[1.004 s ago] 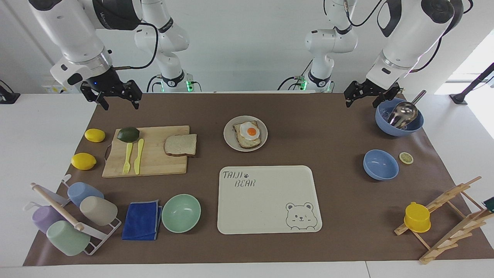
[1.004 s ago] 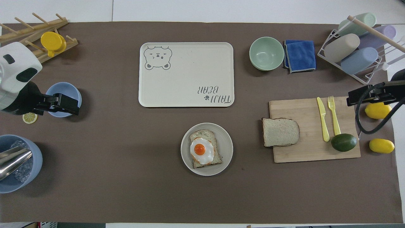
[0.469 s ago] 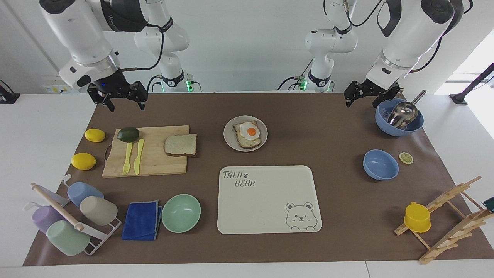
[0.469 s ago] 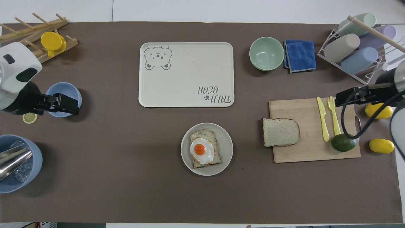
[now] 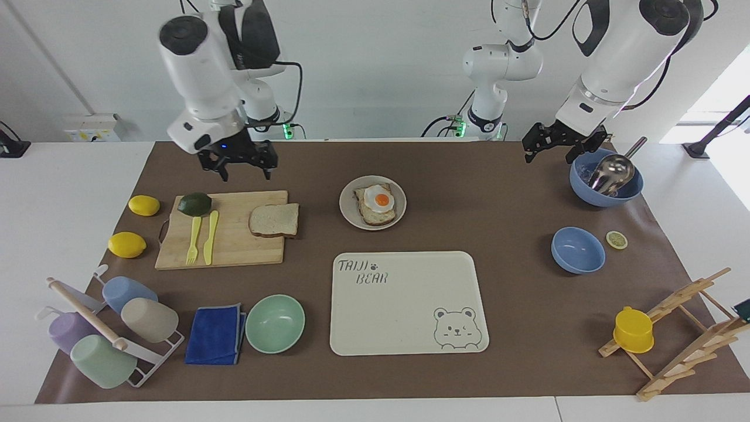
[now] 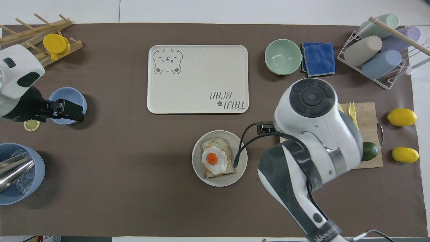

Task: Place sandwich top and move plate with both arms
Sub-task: 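Reach the right gripper to the bread slice on the cutting board and grasp it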

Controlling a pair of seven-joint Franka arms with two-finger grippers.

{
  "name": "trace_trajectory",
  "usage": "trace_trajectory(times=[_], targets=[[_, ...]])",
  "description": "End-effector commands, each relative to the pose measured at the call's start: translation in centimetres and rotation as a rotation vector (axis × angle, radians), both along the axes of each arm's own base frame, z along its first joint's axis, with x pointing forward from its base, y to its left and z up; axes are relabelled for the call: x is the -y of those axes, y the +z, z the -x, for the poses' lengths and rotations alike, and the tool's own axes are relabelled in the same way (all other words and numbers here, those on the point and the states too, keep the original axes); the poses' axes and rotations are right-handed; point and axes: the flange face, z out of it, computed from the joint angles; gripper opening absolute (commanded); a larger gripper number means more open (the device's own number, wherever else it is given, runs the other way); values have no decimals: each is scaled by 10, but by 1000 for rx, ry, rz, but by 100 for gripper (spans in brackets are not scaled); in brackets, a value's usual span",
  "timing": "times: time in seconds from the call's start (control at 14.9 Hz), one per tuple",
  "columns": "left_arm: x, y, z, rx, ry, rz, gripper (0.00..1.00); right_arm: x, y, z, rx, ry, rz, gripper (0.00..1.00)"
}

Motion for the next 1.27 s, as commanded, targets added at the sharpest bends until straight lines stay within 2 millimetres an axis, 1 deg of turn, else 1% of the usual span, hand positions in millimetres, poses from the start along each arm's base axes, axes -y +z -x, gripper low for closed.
trace_trajectory(times=[0.0,0.07,0.13,0.2,0.27,0.4,0.54,0.6,0.67,0.87,0.94,1.0,1.07,1.14,1.21], targets=[[-4,4,4,-4,-4,-13,100,-5,-58,-1,-22,36,132,100],[-4,4,4,-4,-4,-13,100,-7,-66,0,-12,38,173,100],[-4,4,4,-5,-4,-13,100,-16,-82,5,-18,68,221,100],[-4,4,4,-4,-4,-13,100,-16,-95,7,-26,99,266,100],[-4,4,4,-4,-4,-13,100,-10,-104,10,-33,120,302,100],[-4,4,4,-4,-2,-13,100,-1,-112,14,-50,121,316,100],[-4,4,4,-5,-4,-13,100,2,-124,23,-65,129,324,100],[-4,4,4,-4,-2,-13,100,6,-125,23,-70,130,325,100],[-4,4,4,-4,-4,-13,100,7,-126,23,-73,131,325,97],[-4,4,4,-4,-4,-13,100,9,-133,26,-87,132,331,78],[-4,4,4,-4,-4,-13,100,8,-133,26,-88,136,333,68],[-4,4,4,-4,-4,-13,100,9,-134,26,-90,138,332,56],[-4,4,4,-4,-4,-13,100,10,-134,26,-93,139,334,42],[-4,4,4,-4,-2,-13,100,11,-134,27,-101,140,339,22],[-4,4,4,-4,-4,-13,100,7,-134,29,-101,147,340,0]])
